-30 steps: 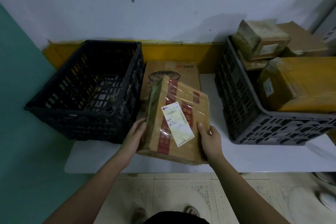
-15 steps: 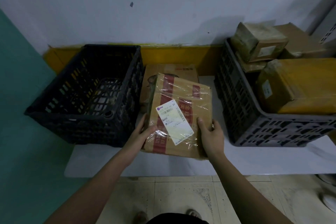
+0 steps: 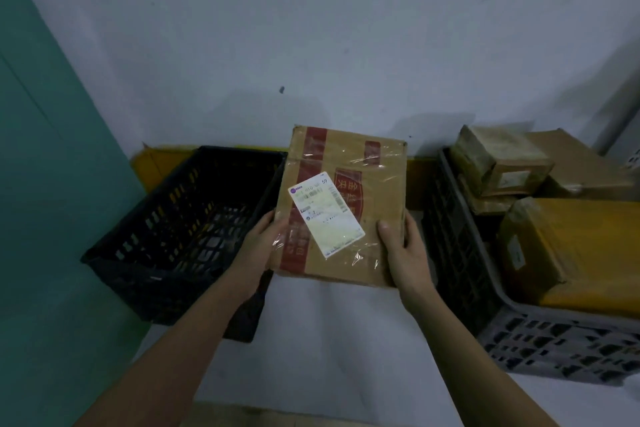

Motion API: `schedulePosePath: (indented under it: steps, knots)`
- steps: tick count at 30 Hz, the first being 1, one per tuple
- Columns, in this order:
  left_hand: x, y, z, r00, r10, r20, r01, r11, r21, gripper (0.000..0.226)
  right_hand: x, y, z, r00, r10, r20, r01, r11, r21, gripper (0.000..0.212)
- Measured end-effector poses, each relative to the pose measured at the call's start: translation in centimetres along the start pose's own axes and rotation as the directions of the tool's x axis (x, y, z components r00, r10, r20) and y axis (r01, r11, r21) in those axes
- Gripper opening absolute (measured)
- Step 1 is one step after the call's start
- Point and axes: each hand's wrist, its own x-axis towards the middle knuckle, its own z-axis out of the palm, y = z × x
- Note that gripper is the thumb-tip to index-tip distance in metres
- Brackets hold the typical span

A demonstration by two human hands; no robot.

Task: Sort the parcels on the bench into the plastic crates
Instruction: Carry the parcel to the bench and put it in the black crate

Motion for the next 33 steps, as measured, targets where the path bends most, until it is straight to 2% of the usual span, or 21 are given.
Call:
schedulePosePath:
  steps: [2, 6, 8, 14, 19, 22, 26, 30, 33]
  knots:
    - [0.4, 1.7, 0.0, 1.0, 0.022, -0.009, -0.022, 0.998, 0.051, 0.029, 1.2, -1.2, 1.0, 0.998, -0.05, 0.025, 0.049, 0.999, 0.014, 0.062]
    - [0.4, 5.0, -1.3, 0.993, 0.089, -0.072, -0.076, 0.982, 0.172, 0.051, 3.2, -3.8, 4.1, 0.99, -0.122, 0.063, 0.121, 0.992, 0.029, 0.062]
    - [0.5, 6.3, -3.0, 0.989, 0.075, -0.127, -0.058, 0.989, 0.134, 0.059, 3.9, -5.1, 6.1, 0.982, -0.149, 0.118, 0.147, 0.989, 0.028, 0.066]
    - [1.8, 8.2, -9.5, 0.968, 0.056, -0.243, -0.055, 0.998, 0.012, 0.052, 5.5, -8.3, 12.8, 0.942, -0.168, 0.291, 0.179, 0.984, -0.012, 0.068]
    - [4.1, 8.6, -14.7, 0.941, 0.06, -0.332, -0.049, 0.998, 0.041, 0.048, 7.0, -7.2, 18.8, 0.942, -0.107, 0.317, 0.145, 0.985, -0.099, 0.072]
    - [6.4, 9.2, -18.3, 0.923, 0.084, -0.374, -0.038, 0.991, 0.129, 0.066, 8.6, -5.3, 22.0, 0.965, -0.028, 0.261, 0.076, 0.981, -0.177, 0.068]
    - [9.3, 8.6, -22.5, 0.908, 0.072, -0.413, 0.017, 0.978, 0.208, 0.088, 11.0, -0.1, 24.8, 0.977, 0.092, 0.194, -0.006, 0.915, -0.403, 0.058]
    - [11.6, 6.2, -24.3, 0.938, 0.04, -0.344, 0.077, 0.945, 0.318, 0.076, 11.9, 3.7, 27.1, 0.942, 0.254, 0.221, -0.104, 0.844, -0.526, 0.075]
    - [13.6, 3.6, -25.0, 0.949, -0.002, -0.314, 0.127, 0.916, 0.38, 0.064, 11.3, 4.7, 28.7, 0.949, 0.251, 0.189, -0.126, 0.854, -0.505, 0.088]
